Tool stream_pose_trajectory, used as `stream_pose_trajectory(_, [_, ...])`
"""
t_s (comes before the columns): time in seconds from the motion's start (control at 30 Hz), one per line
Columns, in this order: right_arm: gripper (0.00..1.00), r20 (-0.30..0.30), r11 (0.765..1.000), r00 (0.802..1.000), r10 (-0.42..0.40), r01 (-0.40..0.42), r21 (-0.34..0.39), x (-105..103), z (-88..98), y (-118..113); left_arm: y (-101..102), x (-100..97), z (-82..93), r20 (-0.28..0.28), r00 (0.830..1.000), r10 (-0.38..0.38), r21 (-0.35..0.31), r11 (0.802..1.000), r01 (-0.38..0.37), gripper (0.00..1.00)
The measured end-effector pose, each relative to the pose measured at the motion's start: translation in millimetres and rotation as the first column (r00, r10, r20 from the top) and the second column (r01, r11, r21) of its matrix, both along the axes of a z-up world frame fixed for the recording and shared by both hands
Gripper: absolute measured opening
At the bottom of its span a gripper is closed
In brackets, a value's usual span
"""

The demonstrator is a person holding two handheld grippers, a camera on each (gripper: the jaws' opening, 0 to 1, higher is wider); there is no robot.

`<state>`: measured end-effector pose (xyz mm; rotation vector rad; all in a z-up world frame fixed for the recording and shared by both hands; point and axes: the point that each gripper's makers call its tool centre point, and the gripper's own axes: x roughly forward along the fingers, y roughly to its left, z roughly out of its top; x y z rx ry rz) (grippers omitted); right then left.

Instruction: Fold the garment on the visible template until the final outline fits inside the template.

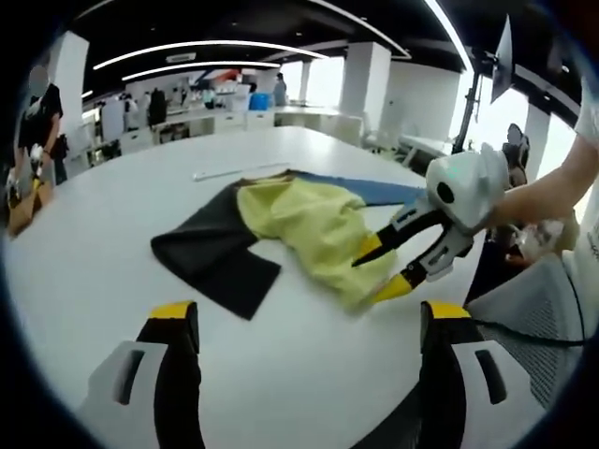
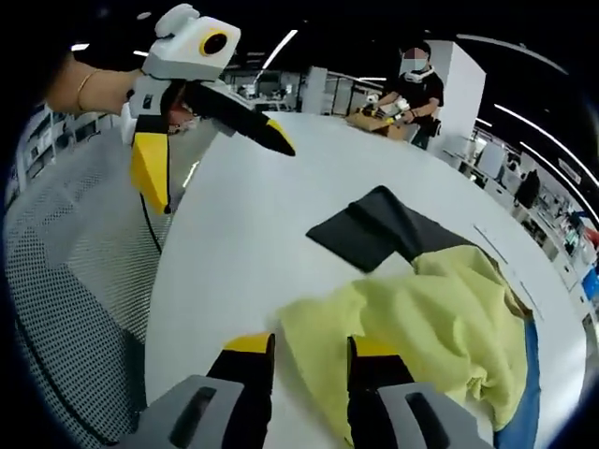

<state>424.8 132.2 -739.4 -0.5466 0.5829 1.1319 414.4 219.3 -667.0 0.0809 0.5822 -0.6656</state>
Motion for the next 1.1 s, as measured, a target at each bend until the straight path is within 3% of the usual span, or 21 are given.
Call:
stream_pose_trajectory(0.13, [0.19, 0.01, 1.0, 1.0, -0.014, 0.015, -0.027, 2, -9.2, 4, 4, -0.5, 1.3, 0.006, 1.0, 0.007, -0.001, 1.0, -0.007, 0.95])
stream_pose_trajectory(0.27, [0.17, -0.022, 0.998, 0.998, -0.061, 0.06, -0.028, 5, -13.3, 4, 8, -2.8, -1.6, -0.001, 1.0, 0.011, 0.004, 1.0, -0.011, 0.94])
stream_pose_trajectory(0.37, [0.14, 0.002, 0.998, 0.999, -0.053, 0.053, -0.045, 6, -14.0, 3, 10, -3.6, -2.7, -0.005, 1.0, 0.018, 0.004, 1.0, -0.018, 0.94])
stream_pose_trajectory(0.53, [0.0, 0.019, 0.995, 0.996, -0.086, 0.087, -0.044, 14, -13.0, -1, 12, -4.3, -3.9, -0.008, 1.0, 0.023, 0.001, 1.0, -0.023, 0.93])
stream_pose_trajectory(0.63, [0.0, -0.039, 0.989, 0.989, -0.144, 0.145, 0.033, 17, -6.0, 1, 12, -3.9, -3.9, -0.009, 1.0, 0.028, -0.001, 1.0, -0.028, 0.92])
stream_pose_trajectory(0.7, [0.0, -0.033, 0.988, 0.989, -0.144, 0.146, 0.047, 20, 0.2, -2, 11, -2.8, -3.8, -0.009, 0.999, 0.038, -0.012, 0.999, -0.038, 0.91])
stream_pose_trajectory(0.8, [0.0, -0.069, 0.976, 0.981, -0.183, 0.19, 0.106, 24, 12.4, -2, 6, -2.8, -5.0, -0.011, 0.999, 0.034, -0.019, 0.999, -0.034, 0.91])
stream_pose_trajectory(1.1, [0.0, -0.037, 0.956, 0.973, -0.226, 0.229, 0.185, 47, 55.4, -13, -5, -1.2, -6.5, -0.018, 1.0, 0.017, -0.034, 0.999, -0.018, 0.89])
